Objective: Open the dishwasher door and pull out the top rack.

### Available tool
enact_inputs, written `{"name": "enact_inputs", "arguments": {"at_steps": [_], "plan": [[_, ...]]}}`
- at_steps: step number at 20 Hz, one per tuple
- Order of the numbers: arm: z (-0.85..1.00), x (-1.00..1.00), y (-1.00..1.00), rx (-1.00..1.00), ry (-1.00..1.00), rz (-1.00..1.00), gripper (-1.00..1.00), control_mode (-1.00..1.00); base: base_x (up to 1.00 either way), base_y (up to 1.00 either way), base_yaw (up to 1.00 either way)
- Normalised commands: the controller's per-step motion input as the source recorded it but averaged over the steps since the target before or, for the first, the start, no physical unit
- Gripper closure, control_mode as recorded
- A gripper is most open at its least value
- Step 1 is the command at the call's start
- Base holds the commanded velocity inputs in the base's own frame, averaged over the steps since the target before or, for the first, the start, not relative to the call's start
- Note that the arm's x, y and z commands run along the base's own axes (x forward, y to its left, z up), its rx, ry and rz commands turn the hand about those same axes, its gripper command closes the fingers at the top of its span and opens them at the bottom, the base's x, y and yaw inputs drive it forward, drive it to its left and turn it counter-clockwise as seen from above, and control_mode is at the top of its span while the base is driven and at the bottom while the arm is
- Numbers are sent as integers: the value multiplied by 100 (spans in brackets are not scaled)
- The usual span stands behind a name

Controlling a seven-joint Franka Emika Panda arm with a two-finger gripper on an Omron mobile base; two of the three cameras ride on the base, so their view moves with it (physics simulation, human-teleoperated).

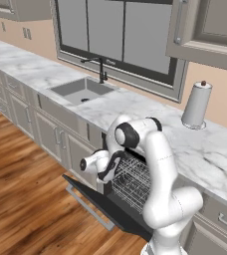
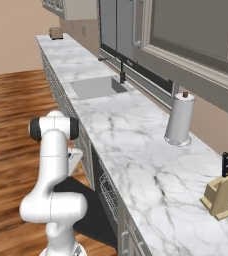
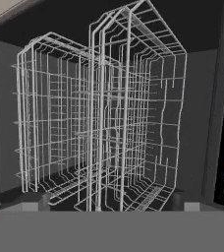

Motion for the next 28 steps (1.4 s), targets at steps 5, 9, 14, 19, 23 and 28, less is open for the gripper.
{"name": "enact_inputs", "arguments": {"at_steps": [5, 9, 14, 19, 23, 28], "plan": [[-33, 24, -16, -2, 0, 0, -100, -100, 0, 0, 0], [-25, 19, -24, -2, 0, 0, -100, -100, 0, 0, 0], [-13, 28, -33, -2, 0, 0, -100, -100, 0, 0, 0], [-10, 24, -29, -1, 0, 0, -100, -100, 0, 0, 0], [-26, 23, -18, -1, 0, 0, -100, -100, 0, 0, 0], [-29, 24, -10, -1, 0, 0, -100, -100, 0, 0, 0]]}}
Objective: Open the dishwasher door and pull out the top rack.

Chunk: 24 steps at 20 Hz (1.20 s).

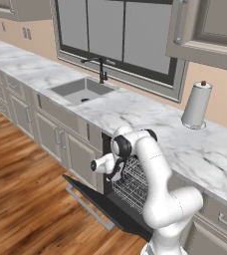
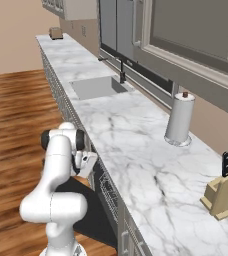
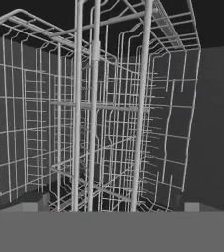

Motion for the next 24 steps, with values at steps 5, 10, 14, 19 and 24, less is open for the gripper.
{"name": "enact_inputs", "arguments": {"at_steps": [5, 10, 14, 19, 24], "plan": [[-14, 16, -5, -2, 0, 0, -100, -100, 0, 0, 0], [-17, 18, -5, -3, 0, 0, -100, -100, 0, 0, 0], [-11, 18, -6, -2, 0, 0, -100, -100, 0, 0, 0], [-8, 28, -10, -2, 0, 0, -100, -100, 0, 0, 0], [-9, 34, -12, 0, 0, 0, -100, -100, 0, 0, 0]]}}
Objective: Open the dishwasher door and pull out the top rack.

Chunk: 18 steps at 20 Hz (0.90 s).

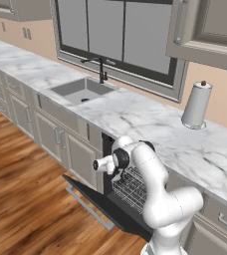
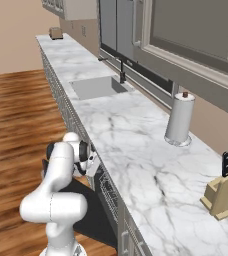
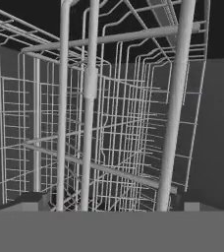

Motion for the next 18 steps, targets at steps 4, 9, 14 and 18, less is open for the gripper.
{"name": "enact_inputs", "arguments": {"at_steps": [4, 9, 14, 18], "plan": [[-28, 39, -9, 0, 0, 0, -100, -100, 0, 0, 0], [-42, 38, -7, 0, 0, 0, -100, -100, 0, 0, 0], [-42, 34, -8, 0, 0, 0, -100, -100, 0, 0, 0], [-42, 18, -7, 0, 2, 0, -100, -100, 0, 0, 0]]}}
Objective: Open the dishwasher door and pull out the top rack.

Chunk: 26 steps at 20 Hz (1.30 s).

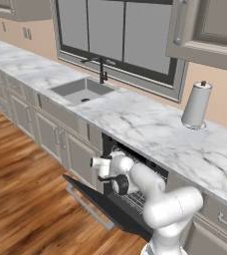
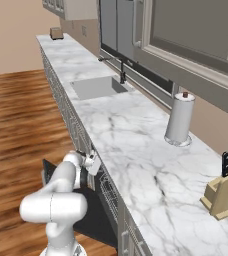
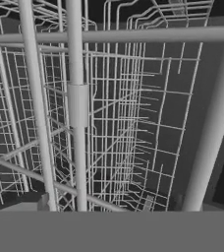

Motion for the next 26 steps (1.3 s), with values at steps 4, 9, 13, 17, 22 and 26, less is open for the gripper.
{"name": "enact_inputs", "arguments": {"at_steps": [4, 9, 13, 17, 22, 26], "plan": [[-51, 4, -2, 0, 5, 0, -100, -100, 0, 0, 0], [-65, 0, 0, 0, 1, 0, -100, -100, 0, 0, 0], [-66, 0, 0, 0, 1, 0, 100, -100, 0, 0, 0], [-49, 0, 0, 0, 1, 0, 100, -100, 0, 0, 0], [-45, -9, 0, 2, 0, 0, 100, -100, 0, 0, 0], [-38, -32, 16, 4, 0, 0, 100, -100, 0, 0, 0]]}}
